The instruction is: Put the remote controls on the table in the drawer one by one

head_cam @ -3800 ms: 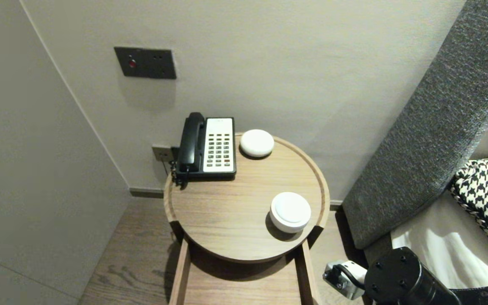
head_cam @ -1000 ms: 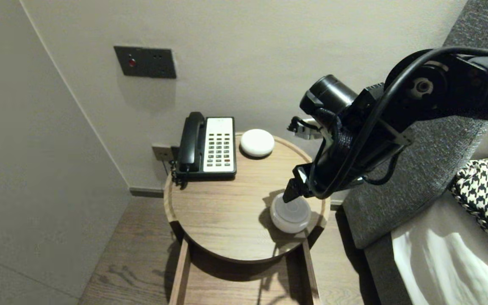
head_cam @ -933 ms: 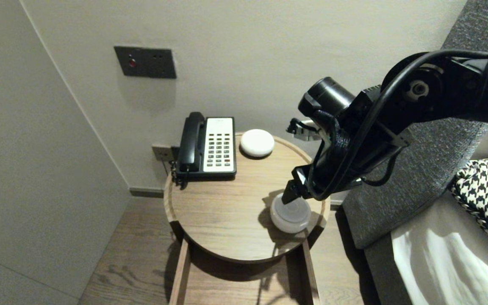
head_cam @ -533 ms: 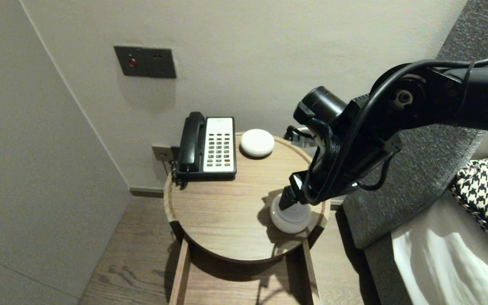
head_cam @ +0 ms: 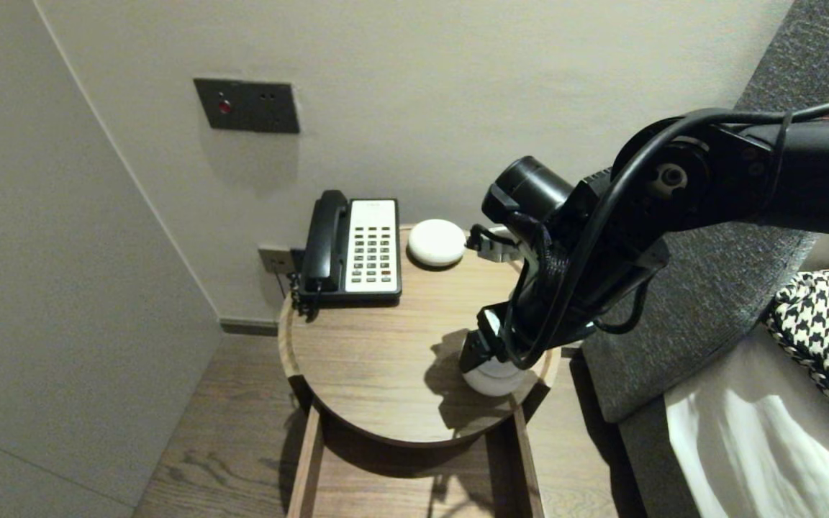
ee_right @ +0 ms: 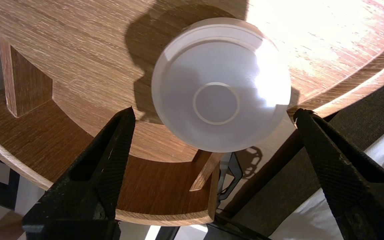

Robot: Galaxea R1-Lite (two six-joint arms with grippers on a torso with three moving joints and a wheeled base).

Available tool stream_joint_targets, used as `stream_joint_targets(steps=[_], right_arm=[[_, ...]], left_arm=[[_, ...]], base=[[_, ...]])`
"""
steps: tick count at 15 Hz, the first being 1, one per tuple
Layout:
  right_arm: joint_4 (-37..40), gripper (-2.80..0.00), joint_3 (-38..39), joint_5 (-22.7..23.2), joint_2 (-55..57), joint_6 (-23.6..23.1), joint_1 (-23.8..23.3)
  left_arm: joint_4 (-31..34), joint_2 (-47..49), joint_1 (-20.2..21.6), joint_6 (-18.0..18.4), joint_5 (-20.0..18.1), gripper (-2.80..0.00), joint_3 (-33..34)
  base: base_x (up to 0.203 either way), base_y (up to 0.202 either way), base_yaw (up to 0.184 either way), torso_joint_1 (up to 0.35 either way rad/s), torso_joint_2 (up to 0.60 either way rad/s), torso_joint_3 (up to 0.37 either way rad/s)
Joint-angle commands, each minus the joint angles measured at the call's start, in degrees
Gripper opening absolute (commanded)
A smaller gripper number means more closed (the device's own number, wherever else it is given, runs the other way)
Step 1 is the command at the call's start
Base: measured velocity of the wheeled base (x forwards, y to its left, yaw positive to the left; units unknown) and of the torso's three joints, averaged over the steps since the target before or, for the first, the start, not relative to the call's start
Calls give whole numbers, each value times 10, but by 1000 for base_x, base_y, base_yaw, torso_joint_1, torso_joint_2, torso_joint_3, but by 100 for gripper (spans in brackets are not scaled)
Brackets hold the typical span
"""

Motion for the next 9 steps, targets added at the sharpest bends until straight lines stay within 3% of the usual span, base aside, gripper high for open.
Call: stream_joint_targets(steps=[1,9], right_arm=[[3,0,2,0,3,1,2],[3,0,5,-1,17,1,0]], left_arm=[[0,0,0,0,0,-280,0],[0,0,0,0,0,-280,0]], base=[[0,0,0,0,0,0],[0,0,0,0,0,0]])
